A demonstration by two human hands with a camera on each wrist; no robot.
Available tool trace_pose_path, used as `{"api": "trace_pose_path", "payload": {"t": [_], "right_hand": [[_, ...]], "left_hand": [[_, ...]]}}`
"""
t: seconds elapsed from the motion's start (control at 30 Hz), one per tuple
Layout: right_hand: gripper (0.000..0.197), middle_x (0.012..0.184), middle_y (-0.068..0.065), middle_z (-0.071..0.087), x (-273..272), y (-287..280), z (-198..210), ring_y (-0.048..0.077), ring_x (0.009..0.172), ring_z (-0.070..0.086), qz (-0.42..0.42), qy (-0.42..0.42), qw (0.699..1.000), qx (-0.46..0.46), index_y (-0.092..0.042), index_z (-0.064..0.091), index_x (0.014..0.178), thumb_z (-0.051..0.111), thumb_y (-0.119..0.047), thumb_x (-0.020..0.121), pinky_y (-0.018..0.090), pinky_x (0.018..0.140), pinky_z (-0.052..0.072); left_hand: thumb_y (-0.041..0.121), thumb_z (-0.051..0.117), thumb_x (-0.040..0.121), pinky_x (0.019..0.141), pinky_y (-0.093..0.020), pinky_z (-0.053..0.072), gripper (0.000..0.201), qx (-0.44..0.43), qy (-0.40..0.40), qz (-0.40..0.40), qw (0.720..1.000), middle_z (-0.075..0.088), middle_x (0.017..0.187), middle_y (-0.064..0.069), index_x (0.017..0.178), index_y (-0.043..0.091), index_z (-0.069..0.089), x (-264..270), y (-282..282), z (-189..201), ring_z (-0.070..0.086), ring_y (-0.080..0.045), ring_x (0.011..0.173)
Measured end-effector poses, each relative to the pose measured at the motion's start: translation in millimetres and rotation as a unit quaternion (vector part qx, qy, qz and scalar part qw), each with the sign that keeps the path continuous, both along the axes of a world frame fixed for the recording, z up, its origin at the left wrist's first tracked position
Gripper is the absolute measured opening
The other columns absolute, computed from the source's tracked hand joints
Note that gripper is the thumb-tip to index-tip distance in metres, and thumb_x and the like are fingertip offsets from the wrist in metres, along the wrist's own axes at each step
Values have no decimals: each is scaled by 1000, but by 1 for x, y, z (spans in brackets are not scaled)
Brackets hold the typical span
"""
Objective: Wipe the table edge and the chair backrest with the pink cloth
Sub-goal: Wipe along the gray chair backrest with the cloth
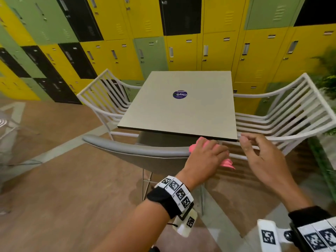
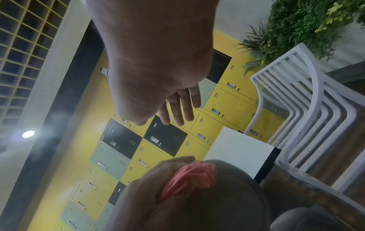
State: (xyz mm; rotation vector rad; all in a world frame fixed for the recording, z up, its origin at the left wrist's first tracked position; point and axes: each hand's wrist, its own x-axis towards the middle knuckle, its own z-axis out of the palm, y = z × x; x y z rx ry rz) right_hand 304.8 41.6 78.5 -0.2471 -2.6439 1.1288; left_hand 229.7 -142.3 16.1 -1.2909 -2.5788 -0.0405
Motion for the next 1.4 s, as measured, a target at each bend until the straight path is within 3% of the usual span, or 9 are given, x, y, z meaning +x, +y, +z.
{"api": "trace_pose_path", "payload": {"t": [0.23,0.4,0.5,0.63,0.77,0.97,1.13,1.27,1.4], "right_hand": [[49,133,-1,64,-12,-36,-1,16,117,58,2,1,1000,16,-28,59,134,45,-60,100,42,94,50],[46,134,-6,62,-20,-63,-6,13,119,57,-4,0,999,40,-33,58,135,48,-61,100,41,96,50],[42,133,-8,62,-26,-79,-10,13,122,56,-6,-3,998,60,-35,57,134,51,-58,100,47,100,51],[36,128,-7,64,-33,-102,-13,16,120,56,-11,-21,996,89,-32,61,129,64,-45,96,49,101,50],[35,121,-8,67,-39,-125,-19,16,114,59,22,-26,991,131,-32,65,124,73,-38,90,46,100,49],[43,123,-11,65,-48,-157,-21,14,115,57,73,-47,982,167,-36,64,126,74,-48,85,44,103,46],[49,125,-12,64,-59,-187,-22,13,117,55,108,-48,976,184,-38,63,128,75,-55,83,41,104,43],[53,122,-14,67,-71,-214,-23,13,112,56,149,-42,965,209,-38,64,127,77,-57,79,36,99,41],[54,123,-13,68,-82,-234,-25,14,114,56,173,-38,957,230,-37,64,129,77,-55,80,35,99,37]], "left_hand": [[19,65,96,108,-48,40,35,67,19,3,998,64,139,-1,130,21,69,10,-34,-2,57,-27,117],[11,56,98,102,-46,44,28,126,38,-1,991,66,128,-8,122,16,70,16,-75,-5,61,-29,109],[7,42,107,99,-45,47,33,161,59,0,985,68,121,-10,116,14,73,19,-104,-9,64,-30,106],[5,59,98,99,-45,49,25,184,66,21,980,68,118,-10,116,14,74,18,-145,-15,65,-30,105],[9,55,103,104,-45,48,26,192,72,42,978,69,117,-8,119,17,75,17,-186,-18,65,-29,104],[1,72,82,104,-51,46,40,212,79,156,961,68,118,-13,120,15,75,11,-252,-28,63,-33,109],[-6,78,60,79,-43,41,60,236,64,287,926,63,115,-16,118,11,74,12,-293,-19,56,-33,97],[5,65,76,79,-39,42,62,257,25,246,934,60,121,-8,135,25,70,33,-265,-19,54,-27,104],[11,54,87,77,-39,46,55,241,-9,248,938,63,123,-8,137,28,70,31,-251,-33,60,-28,102]]}}
